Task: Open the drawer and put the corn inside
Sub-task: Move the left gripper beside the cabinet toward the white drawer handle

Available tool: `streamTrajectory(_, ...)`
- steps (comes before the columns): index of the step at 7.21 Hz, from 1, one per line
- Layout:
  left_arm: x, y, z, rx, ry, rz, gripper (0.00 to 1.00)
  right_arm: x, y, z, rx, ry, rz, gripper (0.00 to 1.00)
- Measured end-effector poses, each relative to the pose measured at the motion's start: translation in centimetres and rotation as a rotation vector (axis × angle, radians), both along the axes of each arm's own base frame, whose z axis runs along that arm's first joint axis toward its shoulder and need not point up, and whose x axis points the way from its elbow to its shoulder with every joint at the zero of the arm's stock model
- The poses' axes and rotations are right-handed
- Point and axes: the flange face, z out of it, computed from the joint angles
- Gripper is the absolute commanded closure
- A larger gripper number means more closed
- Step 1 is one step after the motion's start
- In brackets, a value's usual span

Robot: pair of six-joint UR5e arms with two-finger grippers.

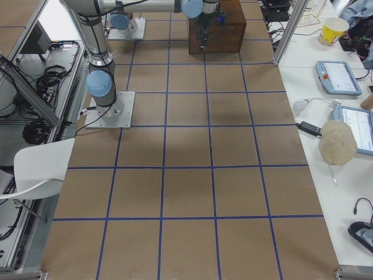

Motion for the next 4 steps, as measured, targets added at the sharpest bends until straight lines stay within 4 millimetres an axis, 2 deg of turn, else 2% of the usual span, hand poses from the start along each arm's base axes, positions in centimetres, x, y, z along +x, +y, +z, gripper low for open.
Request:
streamTrajectory(2, 2.8, -1.5, -0.3, -0.022, 0.0, 0.052, 0.0, 0.0, 0.0, 0.0, 0.0, 0.0, 0.0, 0.0)
streamTrajectory(4, 7.4, -3.3, -0.2, -0.045, -0.003, 0.12, 0.0, 0.0, 0.0, 0.0, 0.0, 0.0, 0.0, 0.0)
